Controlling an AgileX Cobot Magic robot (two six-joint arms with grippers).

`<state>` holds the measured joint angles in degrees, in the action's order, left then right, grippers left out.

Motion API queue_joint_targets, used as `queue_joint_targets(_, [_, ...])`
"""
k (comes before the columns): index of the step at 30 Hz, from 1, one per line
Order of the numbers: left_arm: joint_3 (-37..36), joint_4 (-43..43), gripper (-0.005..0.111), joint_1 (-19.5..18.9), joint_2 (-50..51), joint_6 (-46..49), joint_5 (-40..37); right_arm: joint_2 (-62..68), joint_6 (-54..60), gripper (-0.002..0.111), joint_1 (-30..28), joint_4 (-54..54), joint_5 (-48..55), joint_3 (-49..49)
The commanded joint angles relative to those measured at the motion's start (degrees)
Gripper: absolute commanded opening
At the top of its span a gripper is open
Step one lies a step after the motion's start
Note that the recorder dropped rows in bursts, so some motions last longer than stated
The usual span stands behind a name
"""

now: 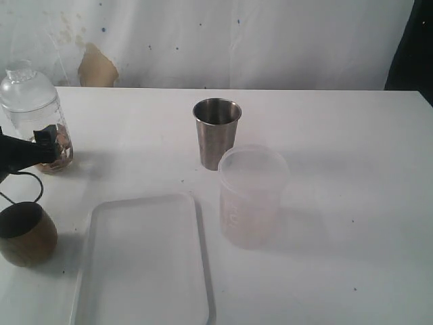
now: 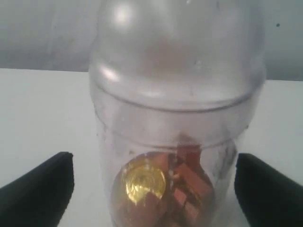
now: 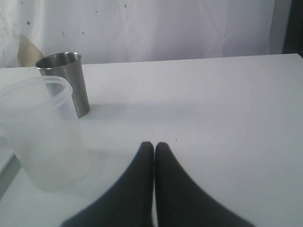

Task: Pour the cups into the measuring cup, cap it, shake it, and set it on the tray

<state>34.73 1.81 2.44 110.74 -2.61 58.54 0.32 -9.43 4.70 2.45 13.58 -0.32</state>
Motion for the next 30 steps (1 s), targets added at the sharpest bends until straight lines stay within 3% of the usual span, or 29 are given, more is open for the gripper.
queue_joint_targets(1, [4.0,-0.66,0.087,-0.04,1.86,-0.09,-0.5,-0.32,0.34,0.0,0.39,0.14,0.1,0.32])
queue_joint_targets(21, [19.71,-1.44,0.084,-0.04,12.84,-0.09,-2.27,-0.32,0.34,0.0,0.39,0.14,0.1,0.32])
queue_joint_targets(23, [20.18,-1.44,0.063,-0.04,12.7,-0.09,-2.74,-0.32,0.34,0.0,0.39,0.14,0.1,0.32])
queue_joint_targets(26, [17.94,-2.68,0.001,-0.04,10.24,0.14,-3.12,-0.32,0.34,0.0,0.39,0.14,0.1,0.32])
queue_joint_targets(30, [15.78,-2.79,0.0,-0.04,2.17,-3.59,-9.06,-0.32,0.34,0.0,0.39,0.14,0.1,0.32])
